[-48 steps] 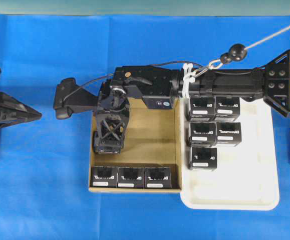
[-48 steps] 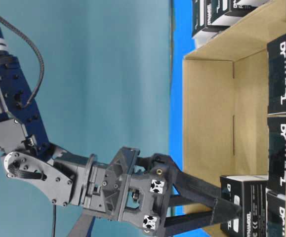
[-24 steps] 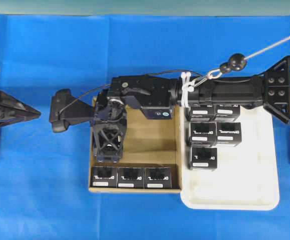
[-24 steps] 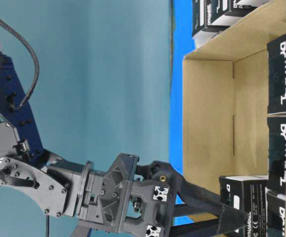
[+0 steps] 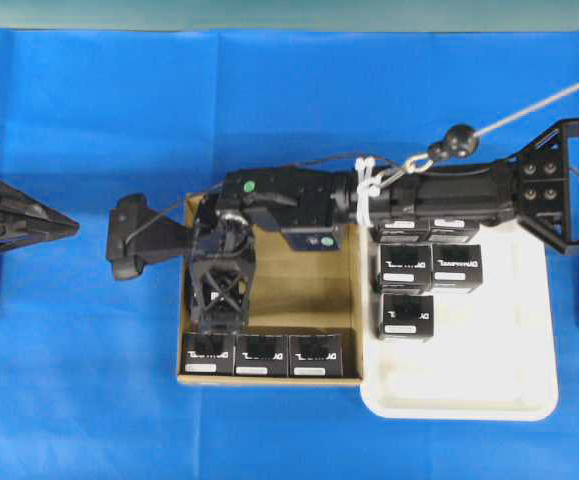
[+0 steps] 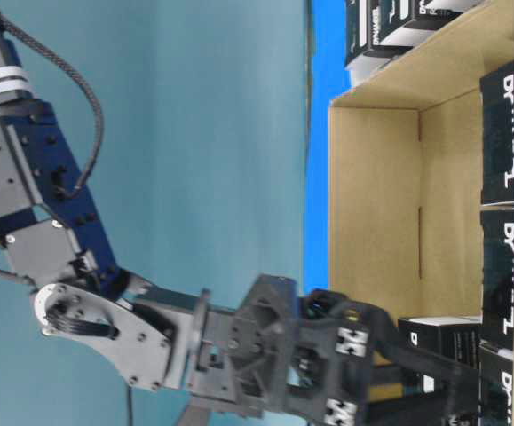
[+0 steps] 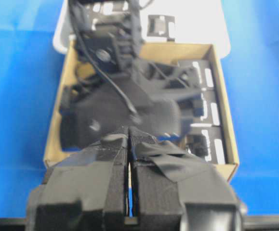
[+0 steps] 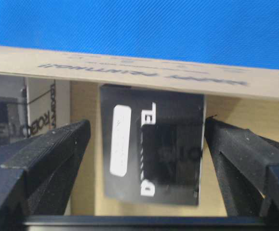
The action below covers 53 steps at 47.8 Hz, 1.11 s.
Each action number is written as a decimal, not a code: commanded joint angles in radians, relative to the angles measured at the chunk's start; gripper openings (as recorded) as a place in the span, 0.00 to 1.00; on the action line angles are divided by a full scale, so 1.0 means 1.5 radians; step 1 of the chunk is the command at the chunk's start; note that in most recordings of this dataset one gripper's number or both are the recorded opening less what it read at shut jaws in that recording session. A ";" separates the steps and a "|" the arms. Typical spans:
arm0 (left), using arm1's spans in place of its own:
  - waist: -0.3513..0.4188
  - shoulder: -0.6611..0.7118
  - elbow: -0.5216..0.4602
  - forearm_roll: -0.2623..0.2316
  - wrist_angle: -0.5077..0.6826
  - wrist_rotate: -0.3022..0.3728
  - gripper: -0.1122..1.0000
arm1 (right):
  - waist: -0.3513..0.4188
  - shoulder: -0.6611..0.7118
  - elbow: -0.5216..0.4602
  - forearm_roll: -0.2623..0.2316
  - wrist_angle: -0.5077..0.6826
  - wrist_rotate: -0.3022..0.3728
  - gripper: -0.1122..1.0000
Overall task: Pick the box from inside the cardboard box.
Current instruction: 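Close the right gripper on a black servo box inside the cardboard box, then lift the held black box out and carry it right toward the tray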
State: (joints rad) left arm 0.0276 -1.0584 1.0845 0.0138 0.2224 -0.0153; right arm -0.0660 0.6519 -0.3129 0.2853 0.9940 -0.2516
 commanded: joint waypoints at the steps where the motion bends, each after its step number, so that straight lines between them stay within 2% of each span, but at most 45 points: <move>1: 0.001 0.004 -0.011 0.002 -0.003 0.000 0.08 | 0.006 0.006 -0.002 0.001 -0.009 0.002 0.99; 10: 0.001 0.005 -0.008 0.002 -0.003 0.000 0.08 | 0.003 0.006 -0.002 -0.001 -0.010 0.005 0.99; 22: 0.001 0.005 -0.008 0.002 -0.003 0.000 0.08 | -0.003 0.006 -0.002 -0.053 -0.009 0.010 0.96; 26: 0.001 0.005 -0.008 0.002 -0.003 0.000 0.08 | -0.006 0.006 -0.005 -0.060 -0.009 0.010 0.89; 32: 0.001 0.005 -0.008 0.002 -0.003 0.000 0.08 | -0.007 0.002 -0.014 -0.059 -0.005 0.013 0.67; 53: 0.003 0.005 -0.007 0.002 -0.003 0.001 0.08 | -0.028 -0.110 -0.051 -0.058 0.108 0.046 0.66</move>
State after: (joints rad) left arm 0.0291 -1.0569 1.0845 0.0153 0.2224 -0.0153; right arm -0.0951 0.5338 -0.3712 0.1963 1.1351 -0.1841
